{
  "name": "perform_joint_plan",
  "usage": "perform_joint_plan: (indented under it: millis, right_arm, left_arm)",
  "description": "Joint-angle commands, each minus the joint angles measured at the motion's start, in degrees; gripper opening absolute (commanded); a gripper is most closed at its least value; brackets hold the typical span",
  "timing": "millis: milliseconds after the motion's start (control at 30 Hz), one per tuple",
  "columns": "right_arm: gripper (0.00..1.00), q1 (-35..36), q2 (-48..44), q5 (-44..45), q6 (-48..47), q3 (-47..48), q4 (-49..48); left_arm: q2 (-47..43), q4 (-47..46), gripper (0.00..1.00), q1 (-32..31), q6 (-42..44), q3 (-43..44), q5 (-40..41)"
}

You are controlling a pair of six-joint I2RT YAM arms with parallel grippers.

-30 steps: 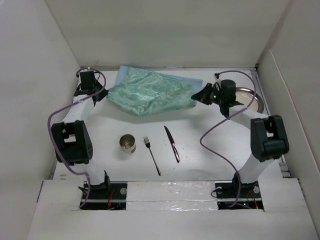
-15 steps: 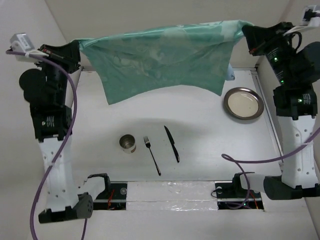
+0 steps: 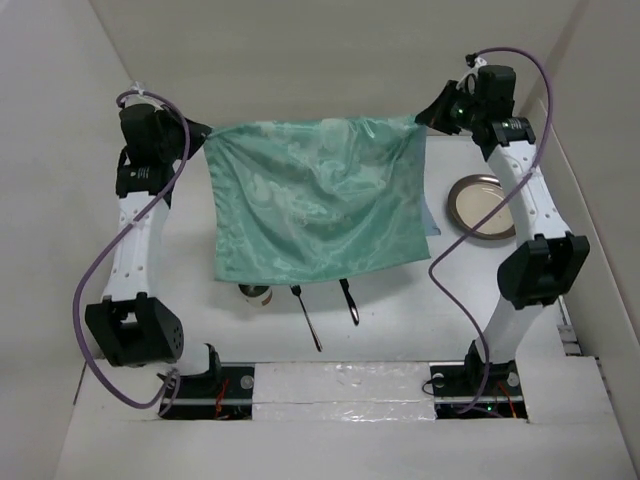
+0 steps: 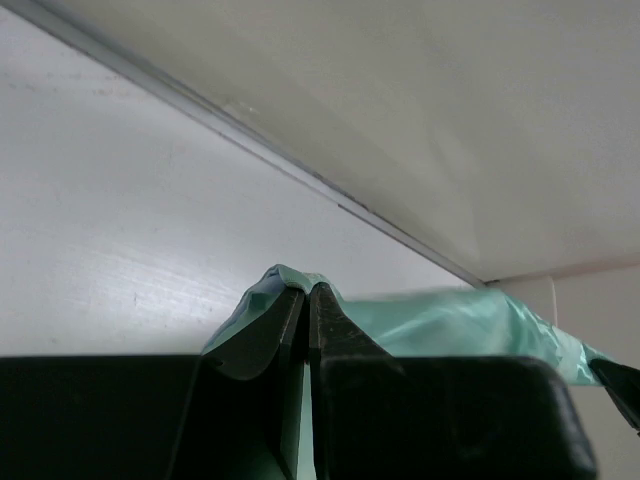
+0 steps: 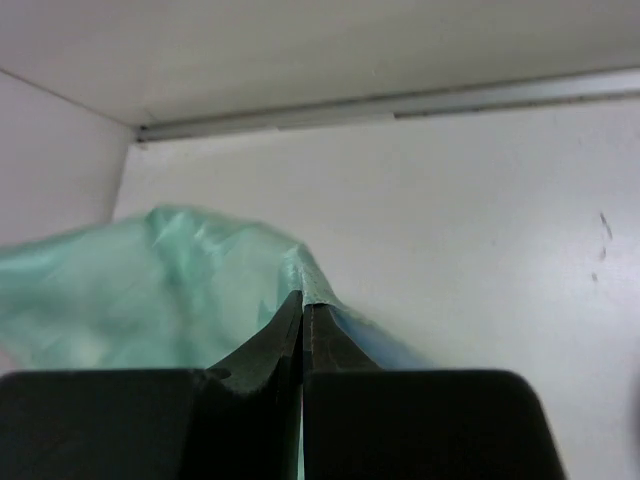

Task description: Set the dinner table for one person

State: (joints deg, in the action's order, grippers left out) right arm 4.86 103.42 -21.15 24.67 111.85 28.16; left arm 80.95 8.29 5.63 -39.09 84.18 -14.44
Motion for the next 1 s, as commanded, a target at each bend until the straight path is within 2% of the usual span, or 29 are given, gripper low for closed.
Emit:
perform_joint_plan:
  millis: [0,33,67,100,133,167,200,233,267,300,333,367,400,433,467,500,567,633,733,800,833,867,967]
  right_arm:
    - [0.0,1.9,-17.67,2.5,-1.91,4.29,-2.56]
    - [0.0,2.43,-19.55,3.12,-1.47,-4.1,-9.29]
    - [0.0,1.3,-17.39,3.74,-0.85,-4.97,-9.01]
    - [0.0,1.29,-13.46,1.92,-1.2,-4.98,-9.0]
    - [0.0,0.07,-9.68,-2.97,-2.76,-1.41,2.48]
    - [0.0,-1.59,-7.98,-5.81,-3.48,2.45,4.77]
    - [0.0,-1.61,-9.01,-9.32,-4.01,-1.08,3.66]
    - [0.0,-1.61,-18.16,-8.39,-1.31,-7.9,-7.66]
    - [0.0,-1.0,-23.82,-6.38,2.28,-24.58,-17.78]
    - [0.0,-1.0,-27.44,-2.53,4.58,-28.23,-23.01]
    - [0.0,-1.0,-28.52,-1.63,3.91,-27.92,-20.19]
    - [0.0,-1.0,-24.97,-2.14,2.33,-25.22,-15.81]
    - [0.0,-1.0,-22.93,-5.36,0.32,-18.41,-10.98]
    - [0.0,-1.0,-22.21,-5.66,-2.14,-17.38,-6.15]
    - [0.0,-1.0,-29.08,-1.48,-0.6,-24.07,-10.02]
    - [0.0,-1.0,-29.15,-1.44,-0.58,-24.14,-12.67]
    - [0.0,-1.0,-35.88,1.27,-0.58,-26.68,-13.14]
    - [0.0,-2.75,-35.57,3.04,-1.98,-23.72,-9.91]
    - [0.0,-5.9,-31.96,0.41,-3.57,-18.61,-2.96]
    - [0.0,-6.45,-36.15,0.58,-1.92,-22.18,-6.25]
    - [0.0,-6.97,-37.4,0.67,-1.21,-26.12,-12.28]
    - [0.0,-7.49,-37.32,0.84,-0.85,-25.99,-12.69]
    - [0.0,-8.2,-29.44,-0.12,-2.25,-19.86,-8.48]
  left_arm:
    - [-9.22,-3.11,0.0,0.08,0.15,11.26,-1.65]
    - [-10.01,-2.94,0.0,0.08,0.76,10.75,0.44]
    - [-8.63,-4.41,0.0,0.08,1.12,8.65,3.77]
    - [-8.61,-4.43,0.0,0.69,1.12,8.63,2.67]
    - [-4.44,-1.56,0.0,2.35,0.69,11.94,-1.26]
    - [-3.61,1.95,0.0,2.89,1.03,12.41,-3.64]
    - [-4.65,-0.27,0.0,2.9,0.86,10.41,-5.23]
    - [-9.62,-3.86,0.0,2.9,-0.71,2.99,-4.29]
    - [-11.76,-9.64,0.0,2.9,-1.33,-0.04,-3.41]
    - [-12.65,-9.87,0.0,2.9,-1.43,-1.38,-0.71]
    - [-11.61,-8.48,0.0,2.9,-1.17,-0.26,-0.59]
    - [-10.82,-5.08,0.0,2.9,-0.81,0.8,-1.64]
    - [-10.72,-4.78,0.0,2.9,-0.72,1.07,-4.52]
    - [-12.72,-5.56,0.0,2.9,-1.07,-0.58,-4.63]
    - [-15.62,-7.92,0.0,2.9,-2.12,-2.95,-2.72]
    - [-15.64,-7.94,0.0,2.9,-2.13,-2.97,-2.7]
    - [-17.75,-8.48,0.0,2.9,-0.3,-2.8,-1.3]
    - [-17.49,-6.37,0.0,2.9,0.94,-1.57,1.51]
    - [-17.75,-6.0,0.0,2.9,0.6,-3.05,1.08]
    - [-18.45,-7.85,0.0,2.9,0.51,-4.28,2.21]
    - [-18.54,-7.59,0.0,2.9,1.03,-4.46,3.09]
    - [-18.28,-7.42,0.0,2.9,1.3,-4.38,3.62]
    - [-15.3,-7.94,0.0,2.9,1.12,-4.11,3.45]
